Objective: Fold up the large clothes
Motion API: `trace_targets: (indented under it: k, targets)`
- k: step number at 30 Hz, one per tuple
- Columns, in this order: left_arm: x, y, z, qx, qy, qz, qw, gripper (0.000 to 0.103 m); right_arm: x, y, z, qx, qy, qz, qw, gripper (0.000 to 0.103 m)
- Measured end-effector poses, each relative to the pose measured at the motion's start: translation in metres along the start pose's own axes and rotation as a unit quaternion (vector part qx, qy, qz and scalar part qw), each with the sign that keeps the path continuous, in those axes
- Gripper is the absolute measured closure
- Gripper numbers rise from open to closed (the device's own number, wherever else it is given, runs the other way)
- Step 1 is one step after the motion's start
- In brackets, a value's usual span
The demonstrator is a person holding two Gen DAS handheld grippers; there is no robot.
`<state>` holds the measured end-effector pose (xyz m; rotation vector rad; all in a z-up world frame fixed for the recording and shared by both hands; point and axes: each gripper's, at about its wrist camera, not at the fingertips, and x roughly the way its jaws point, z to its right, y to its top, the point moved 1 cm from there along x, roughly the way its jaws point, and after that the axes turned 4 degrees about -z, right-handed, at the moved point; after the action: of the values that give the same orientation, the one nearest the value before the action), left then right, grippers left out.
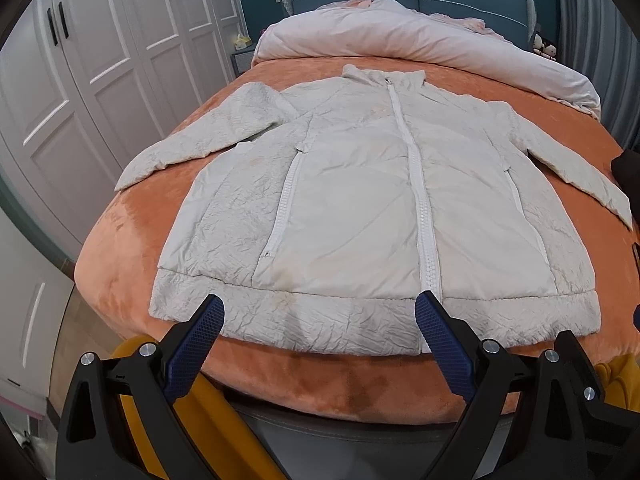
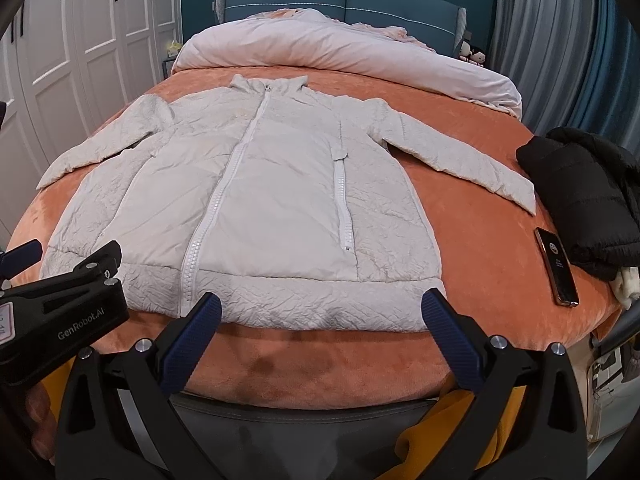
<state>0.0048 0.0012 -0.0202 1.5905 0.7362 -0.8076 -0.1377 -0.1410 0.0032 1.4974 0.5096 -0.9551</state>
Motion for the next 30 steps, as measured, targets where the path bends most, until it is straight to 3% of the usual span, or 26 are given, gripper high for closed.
trace_targets:
  k: [18,30]
  targets:
    - [0.005,0.000,0.004,0.003,0.004,-0.008,1.0000,0.010,0.005,-0.002,0.002,0.005,0.003,-0.007,1.000,0.005]
    - [0.033,0.008,0.012,0.012,0.014,-0.034,0.9992,0.010,0.040,0.003,0.025,0.037,0.007,-0.037,0.999,0.005]
